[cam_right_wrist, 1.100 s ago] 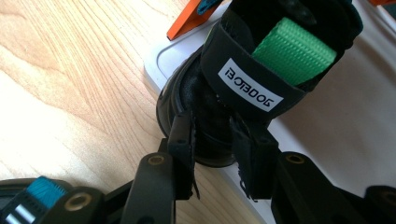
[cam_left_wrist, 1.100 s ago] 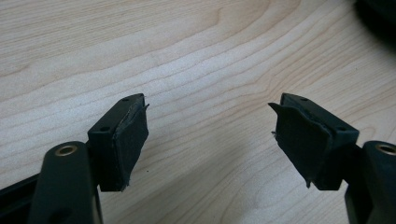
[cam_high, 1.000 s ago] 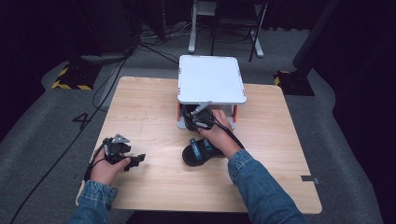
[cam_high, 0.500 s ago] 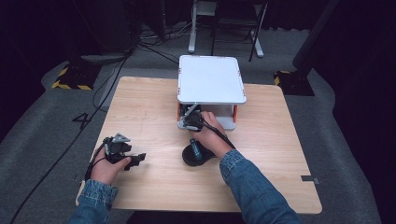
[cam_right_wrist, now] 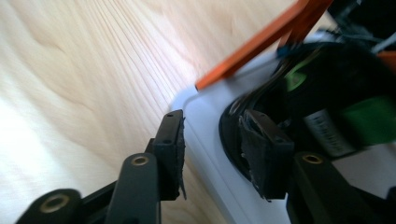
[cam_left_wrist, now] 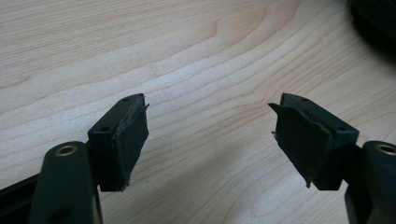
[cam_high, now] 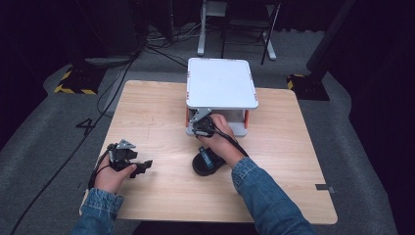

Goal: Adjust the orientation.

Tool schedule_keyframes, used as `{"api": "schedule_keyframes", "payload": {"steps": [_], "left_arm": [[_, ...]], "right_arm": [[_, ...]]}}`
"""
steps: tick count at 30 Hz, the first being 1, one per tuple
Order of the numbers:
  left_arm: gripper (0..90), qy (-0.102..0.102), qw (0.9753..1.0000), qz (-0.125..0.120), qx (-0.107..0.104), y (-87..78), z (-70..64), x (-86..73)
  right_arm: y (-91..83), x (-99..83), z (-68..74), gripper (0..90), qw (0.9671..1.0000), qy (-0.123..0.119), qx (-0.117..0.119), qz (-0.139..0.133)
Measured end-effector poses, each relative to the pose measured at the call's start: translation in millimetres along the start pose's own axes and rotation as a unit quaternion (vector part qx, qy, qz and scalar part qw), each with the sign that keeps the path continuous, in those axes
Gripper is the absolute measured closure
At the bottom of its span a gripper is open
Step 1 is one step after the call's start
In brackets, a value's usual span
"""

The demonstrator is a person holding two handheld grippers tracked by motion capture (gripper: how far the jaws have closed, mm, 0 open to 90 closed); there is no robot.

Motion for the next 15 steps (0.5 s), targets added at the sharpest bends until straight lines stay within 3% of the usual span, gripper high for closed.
{"api": "schedule_keyframes", "payload": {"steps": [5, 7, 8, 9, 12, 13, 15], "left_arm": [[26.0, 0.006, 1.0000, 0.002, 0.003, 1.2, -0.3, 2.4], [26.0, 0.005, 1.0000, 0.000, 0.000, 2.0, -2.3, 4.8], [26.0, 0.005, 1.0000, 0.000, 0.000, 2.0, -2.3, 4.8], [26.0, 0.005, 1.0000, -0.001, -0.001, 2.5, -2.9, 5.3], [26.0, 0.007, 1.0000, 0.003, -0.002, 5.1, -3.3, 6.1], [26.0, 0.008, 1.0000, 0.004, -0.001, 6.5, -3.2, 6.4], [26.0, 0.009, 0.9999, 0.006, -0.001, 9.4, -3.2, 8.4]], "right_arm": [[-42.9, 4.1, -4.2, 55.7, 0.9989, 0.016, 0.003, -0.043], [-61.8, 1.9, -7.4, 53.8, 0.9977, 0.033, 0.009, -0.059], [-61.8, 1.9, -7.4, 53.8, 0.9977, 0.033, 0.009, -0.059], [-77.5, -3.1, -10.1, 52.3, 0.9962, 0.051, 0.020, -0.069], [-95.9, -14.0, -11.6, 50.6, 0.9943, 0.065, 0.027, -0.079], [-108.8, -25.6, -12.4, 49.8, 0.9933, 0.075, 0.027, -0.083], [-116.4, -33.5, -12.3, 49.5, 0.9922, 0.085, 0.030, -0.086]]}}
Point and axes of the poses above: each handheld gripper's, and its own axes: y roughly forward along the jaws, x roughly out of its top, z roughly to its left, the point moved 2 cm from there along y, roughly forward along the jaws, and after that the axes turned 9 degrees about -x, right-handed, at the moved point
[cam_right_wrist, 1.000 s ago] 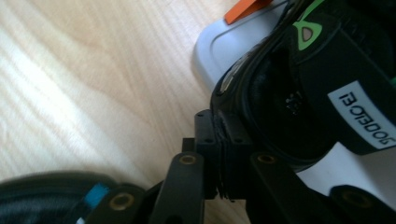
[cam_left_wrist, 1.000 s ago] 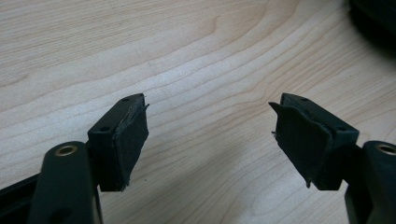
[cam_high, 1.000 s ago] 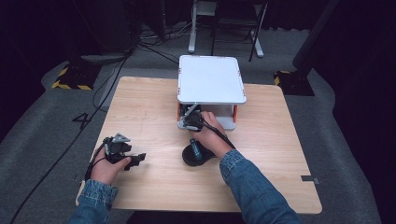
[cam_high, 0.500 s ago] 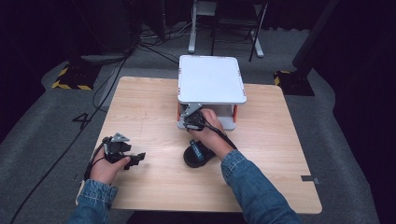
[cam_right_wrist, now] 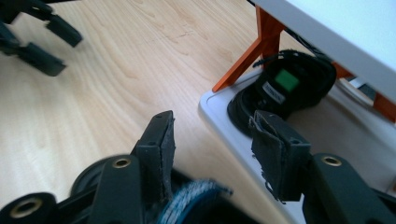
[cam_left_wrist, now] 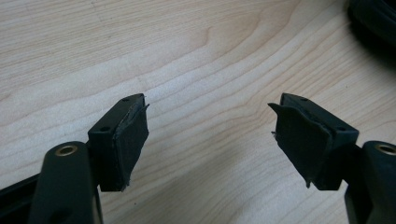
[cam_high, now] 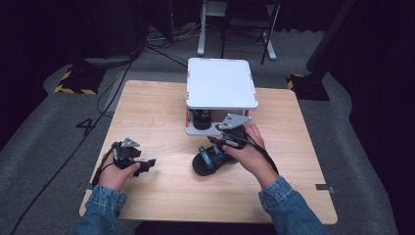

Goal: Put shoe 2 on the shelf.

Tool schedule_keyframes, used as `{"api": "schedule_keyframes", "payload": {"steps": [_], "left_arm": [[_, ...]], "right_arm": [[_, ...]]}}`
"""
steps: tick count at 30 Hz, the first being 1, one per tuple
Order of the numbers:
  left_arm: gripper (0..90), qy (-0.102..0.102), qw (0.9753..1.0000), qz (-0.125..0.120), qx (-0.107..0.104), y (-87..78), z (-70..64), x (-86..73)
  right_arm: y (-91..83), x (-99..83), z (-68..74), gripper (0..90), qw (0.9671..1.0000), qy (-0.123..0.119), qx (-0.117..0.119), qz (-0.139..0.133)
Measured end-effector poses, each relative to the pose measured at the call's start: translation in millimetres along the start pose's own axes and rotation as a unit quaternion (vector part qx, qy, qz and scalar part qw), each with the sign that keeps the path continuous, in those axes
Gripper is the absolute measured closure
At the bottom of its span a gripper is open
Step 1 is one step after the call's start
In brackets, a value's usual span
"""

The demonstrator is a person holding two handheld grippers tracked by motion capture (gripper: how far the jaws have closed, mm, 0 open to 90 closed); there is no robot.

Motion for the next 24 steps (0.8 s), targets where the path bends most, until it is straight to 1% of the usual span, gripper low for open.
{"api": "schedule_keyframes", "payload": {"steps": [2, 4, 5, 7, 8, 10, 12, 14, 15, 16, 18, 19, 20, 22, 24], "left_arm": [[26.0, 0.001, 1.0000, 0.000, -0.001, 0.8, -1.5, 1.2], [26.0, 0.005, 1.0000, 0.000, -0.001, 1.0, -2.6, 1.9], [26.0, 0.004, 1.0000, 0.001, -0.002, 1.2, -3.5, 1.3], [26.0, 0.002, 1.0000, 0.003, 0.000, 1.2, -3.0, -0.1], [26.0, 0.003, 1.0000, 0.004, 0.000, 1.1, -2.6, -0.3], [26.0, 0.002, 1.0000, 0.003, 0.001, 0.9, -2.9, -0.9], [26.0, 0.004, 1.0000, 0.005, 0.005, 0.4, -2.7, -1.5], [26.0, 0.002, 1.0000, 0.007, 0.004, 0.5, -3.4, -3.6], [26.0, 0.004, 0.9999, 0.009, 0.007, 0.5, -3.2, -5.0], [26.0, 0.001, 0.9999, 0.012, 0.006, 0.5, -3.2, -6.6], [26.0, 0.000, 0.9998, 0.016, 0.012, -0.3, -2.3, -8.7], [26.0, 0.001, 0.9998, 0.013, 0.012, -1.3, -1.7, -9.4], [26.0, -0.004, 0.9999, 0.012, 0.010, -2.5, -1.8, -10.5], [26.0, -0.003, 0.9998, 0.013, 0.014, -4.2, -0.8, -13.3], [26.0, -0.007, 0.9998, 0.014, 0.016, -5.9, 0.5, -16.2]], "right_arm": [[-12.0, -10.1, -0.6, 48.4, 0.9999, 0.013, 0.003, -0.006], [-19.8, -18.5, -2.9, 48.4, 0.9997, 0.023, 0.003, -0.008], [-23.7, -23.2, -4.4, 48.3, 0.9995, 0.032, 0.002, -0.008], [-29.8, -32.2, -9.0, 48.4, 0.9990, 0.043, -0.005, -0.008], [-32.9, -37.3, -12.2, 48.4, 0.9985, 0.053, -0.008, -0.009], [-35.8, -44.4, -17.3, 48.5, 0.9977, 0.065, -0.016, -0.006], [-37.1, -53.5, -24.1, 48.3, 0.9970, 0.070, -0.035, -0.002], [-36.6, -61.0, -28.8, 46.7, 0.9962, 0.074, -0.047, 0.001], [-35.0, -65.6, -30.9, 45.9, 0.9957, 0.077, -0.052, 0.004], [-32.0, -69.8, -32.7, 45.8, 0.9953, 0.079, -0.056, 0.008], [-24.4, -75.1, -34.3, 46.3, 0.9954, 0.075, -0.056, 0.023], [-20.9, -76.4, -34.4, 47.3, 0.9954, 0.075, -0.055, 0.026], [-17.9, -77.2, -34.3, 49.2, 0.9954, 0.076, -0.051, 0.026], [-12.4, -77.7, -33.8, 54.7, 0.9956, 0.078, -0.043, 0.028], [-9.7, -77.0, -34.3, 60.7, 0.9957, 0.077, -0.045, 0.026]]}}
Point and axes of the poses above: each handheld gripper's, and its own axes: y roughly forward along the jaws, x roughly out of its top, z roughly to its left, the point moved 2 cm from there along y, roughly forward along the jaws, and after that the axes turned 9 degrees about -x, right-handed, at the moved point
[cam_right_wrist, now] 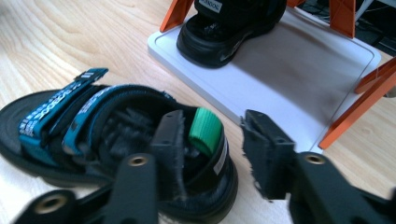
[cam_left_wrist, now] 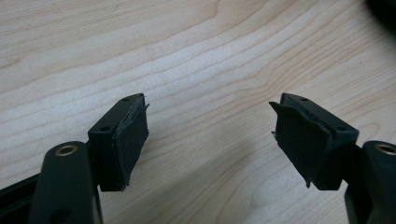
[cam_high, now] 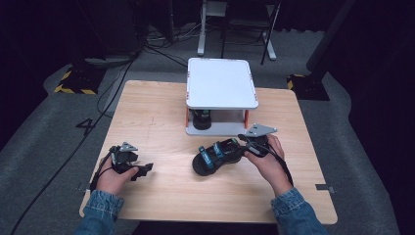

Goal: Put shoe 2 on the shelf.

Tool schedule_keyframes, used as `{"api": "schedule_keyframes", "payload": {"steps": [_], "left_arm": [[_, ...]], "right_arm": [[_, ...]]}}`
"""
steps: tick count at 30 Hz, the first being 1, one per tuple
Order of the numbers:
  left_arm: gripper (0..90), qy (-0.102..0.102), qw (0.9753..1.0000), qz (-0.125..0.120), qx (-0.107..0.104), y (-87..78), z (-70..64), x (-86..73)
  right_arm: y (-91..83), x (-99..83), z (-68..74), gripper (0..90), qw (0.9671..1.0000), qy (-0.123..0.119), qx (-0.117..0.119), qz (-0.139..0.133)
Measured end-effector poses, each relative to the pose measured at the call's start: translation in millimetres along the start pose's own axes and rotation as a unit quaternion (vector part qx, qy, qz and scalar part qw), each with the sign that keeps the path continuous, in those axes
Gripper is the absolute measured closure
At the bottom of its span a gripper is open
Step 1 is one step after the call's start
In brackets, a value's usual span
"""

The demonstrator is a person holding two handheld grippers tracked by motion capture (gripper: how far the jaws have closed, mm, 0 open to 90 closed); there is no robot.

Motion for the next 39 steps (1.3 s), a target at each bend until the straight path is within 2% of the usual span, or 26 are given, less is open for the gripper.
{"api": "schedule_keyframes", "payload": {"steps": [3, 6, 12, 16, 17, 18, 20, 23, 28, 29, 31, 34, 36, 39], "left_arm": [[26.0, -0.004, 1.0000, 0.001, 0.002, -1.9, 1.2, -3.5], [26.0, -0.003, 1.0000, 0.001, 0.003, -3.4, 1.9, -5.5], [26.0, -0.004, 1.0000, -0.001, 0.004, -3.5, 2.8, -4.9], [26.0, -0.002, 1.0000, -0.001, 0.000, -1.4, 1.9, -2.3], [26.0, -0.002, 1.0000, -0.001, 0.000, -1.4, 1.9, -2.3], [26.1, -0.003, 1.0000, -0.002, -0.001, -0.5, 1.2, -1.1], [26.0, 0.001, 1.0000, -0.002, -0.002, 0.6, 0.7, 0.7], [26.0, 0.002, 1.0000, -0.001, -0.006, 3.1, -1.3, 3.8], [26.0, 0.008, 0.9999, 0.001, -0.013, 7.6, -4.6, 8.7], [26.0, 0.008, 0.9999, 0.001, -0.013, 7.6, -4.6, 8.7], [26.0, 0.011, 0.9999, 0.000, -0.012, 9.2, -5.2, 10.1], [26.0, 0.011, 0.9998, 0.001, -0.015, 10.9, -5.2, 11.1], [26.0, 0.011, 0.9998, -0.001, -0.016, 11.9, -4.9, 11.8], [26.1, 0.013, 0.9998, 0.003, -0.016, 13.7, -6.1, 13.5]], "right_arm": [[1.4, 2.0, 0.5, 76.3, 1.0000, -0.001, 0.004, -0.002], [-2.2, 3.1, -0.2, 85.5, 1.0000, -0.005, 0.000, 0.001], [-15.8, 5.3, -0.7, 87.0, 0.9996, 0.014, 0.025, 0.002], [-31.7, 9.8, 4.3, 87.1, 0.9985, 0.014, 0.053, 0.007], [-31.7, 9.8, 4.3, 87.1, 0.9985, 0.014, 0.053, 0.007], [-43.7, 12.1, 9.9, 87.1, 0.9969, 0.012, 0.076, 0.016], [-46.9, 12.4, 12.1, 87.1, 0.9963, 0.011, 0.082, 0.020], [-60.6, 12.5, 26.1, 87.1, 0.9933, -0.005, 0.109, 0.039], [-70.7, 15.2, 41.8, 87.1, 0.9880, -0.011, 0.147, 0.044], [-70.7, 15.2, 41.8, 87.1, 0.9880, -0.011, 0.147, 0.044], [-74.4, 15.0, 50.6, 87.1, 0.9822, -0.002, 0.181, 0.049], [-76.9, 14.4, 58.2, 87.0, 0.9786, -0.001, 0.197, 0.058], [-78.2, 14.3, 62.8, 87.0, 0.9776, -0.005, 0.202, 0.059], [-78.5, 13.5, 72.0, 86.9, 0.9734, -0.010, 0.220, 0.064]]}}
Point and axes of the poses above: each handheld gripper's, and its own axes: y roughly forward along the jaws, x roughly out of its top, z roughly to its left, the point moved 2 cm from there along y, roughly forward along the jaws, and after that the axes turned 9 degrees about -x, right-handed, at the moved point
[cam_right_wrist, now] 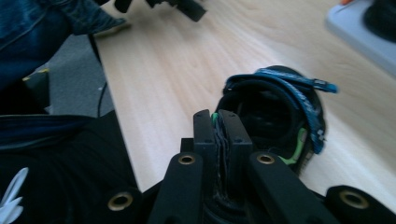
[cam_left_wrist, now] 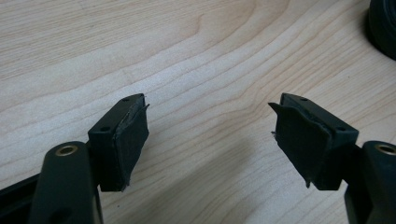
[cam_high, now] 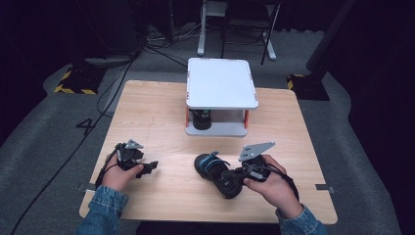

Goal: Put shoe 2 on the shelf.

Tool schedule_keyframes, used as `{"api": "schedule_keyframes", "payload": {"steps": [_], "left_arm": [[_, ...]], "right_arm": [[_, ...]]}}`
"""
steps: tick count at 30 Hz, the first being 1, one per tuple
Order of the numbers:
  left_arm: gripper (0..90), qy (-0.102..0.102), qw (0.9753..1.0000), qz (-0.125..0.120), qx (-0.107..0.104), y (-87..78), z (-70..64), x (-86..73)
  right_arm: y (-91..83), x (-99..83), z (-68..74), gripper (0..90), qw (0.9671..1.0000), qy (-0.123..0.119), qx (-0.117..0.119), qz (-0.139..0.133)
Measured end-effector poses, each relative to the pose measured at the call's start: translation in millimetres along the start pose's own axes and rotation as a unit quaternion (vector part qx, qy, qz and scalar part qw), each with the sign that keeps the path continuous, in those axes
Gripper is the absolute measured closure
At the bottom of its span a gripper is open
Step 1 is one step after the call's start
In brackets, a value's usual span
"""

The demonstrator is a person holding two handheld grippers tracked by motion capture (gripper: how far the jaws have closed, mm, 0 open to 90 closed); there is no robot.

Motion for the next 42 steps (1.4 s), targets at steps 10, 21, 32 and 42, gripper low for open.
{"api": "schedule_keyframes", "payload": {"steps": [10, 21, 32, 42], "left_arm": [[26.0, 0.007, 1.0000, -0.003, -0.004, 1.8, -2.3, 4.5], [26.0, 0.007, 1.0000, -0.001, -0.004, 2.6, -3.2, 5.1], [26.0, -0.003, 1.0000, -0.003, 0.000, -2.6, 2.0, -1.7], [25.9, 0.001, 1.0000, 0.002, -0.002, 2.5, 0.8, 2.0]], "right_arm": [[25.2, -19.1, 5.7, 85.4, 0.9950, 0.009, 0.066, 0.075], [11.0, -13.3, -9.1, 51.3, 1.0000, 0.009, 0.000, -0.002], [41.1, -18.6, -20.8, 42.8, 0.9963, -0.042, -0.069, 0.029], [45.4, -22.1, -25.2, 73.8, 0.9944, -0.027, -0.101, 0.013]]}}
Point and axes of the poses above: each handheld gripper's, and its own axes: y roughly forward along the jaws, x roughly out of its top, z roughly to its left, the point moved 2 cm from there along y, roughly forward along the jaws, and after that the axes turned 9 degrees about -x, right-handed, at the moved point
